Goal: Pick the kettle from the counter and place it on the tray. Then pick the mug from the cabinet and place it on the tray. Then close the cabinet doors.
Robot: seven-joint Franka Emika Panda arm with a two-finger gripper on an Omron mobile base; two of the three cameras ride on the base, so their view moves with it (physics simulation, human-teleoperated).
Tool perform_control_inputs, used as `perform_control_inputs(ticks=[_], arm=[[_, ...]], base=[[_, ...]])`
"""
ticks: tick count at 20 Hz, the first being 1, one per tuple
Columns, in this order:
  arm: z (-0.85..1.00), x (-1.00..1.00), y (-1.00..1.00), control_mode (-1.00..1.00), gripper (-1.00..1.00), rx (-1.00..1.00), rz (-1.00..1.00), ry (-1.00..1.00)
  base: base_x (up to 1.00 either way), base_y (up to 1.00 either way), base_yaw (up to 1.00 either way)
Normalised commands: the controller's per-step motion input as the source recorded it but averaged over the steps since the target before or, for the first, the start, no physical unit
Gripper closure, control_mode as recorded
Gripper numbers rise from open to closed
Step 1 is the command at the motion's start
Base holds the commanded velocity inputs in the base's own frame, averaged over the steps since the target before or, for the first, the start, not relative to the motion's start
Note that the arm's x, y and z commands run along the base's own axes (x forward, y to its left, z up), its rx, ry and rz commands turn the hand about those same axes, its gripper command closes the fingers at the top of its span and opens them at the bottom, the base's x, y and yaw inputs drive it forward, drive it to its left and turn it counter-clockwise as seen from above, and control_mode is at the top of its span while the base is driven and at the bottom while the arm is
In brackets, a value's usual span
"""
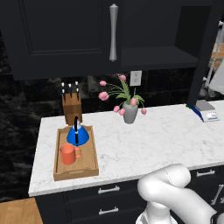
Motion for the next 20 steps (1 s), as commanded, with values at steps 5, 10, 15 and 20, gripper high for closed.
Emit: perform_control_inputs(ticks=[5, 10, 15, 20], arm=[[0.25, 0.64, 0.64, -1.0, 1.0, 0.0, 0.02, 0.0], [0.18, 0.63, 0.91, -1.0, 1.0, 0.0, -0.01, 0.0], [0.46, 0.49, 0.87, -1.0, 1.0, 0.0, -0.08, 0.0], [0.72, 0.42, 0.63, -1.0, 1.0, 0.0, -0.11, 0.0]], base=[[0.0, 0.0, 0.0], [0.0, 0.0, 0.0], [0.0, 0.0, 0.0], [0.0, 0.0, 0.0]])
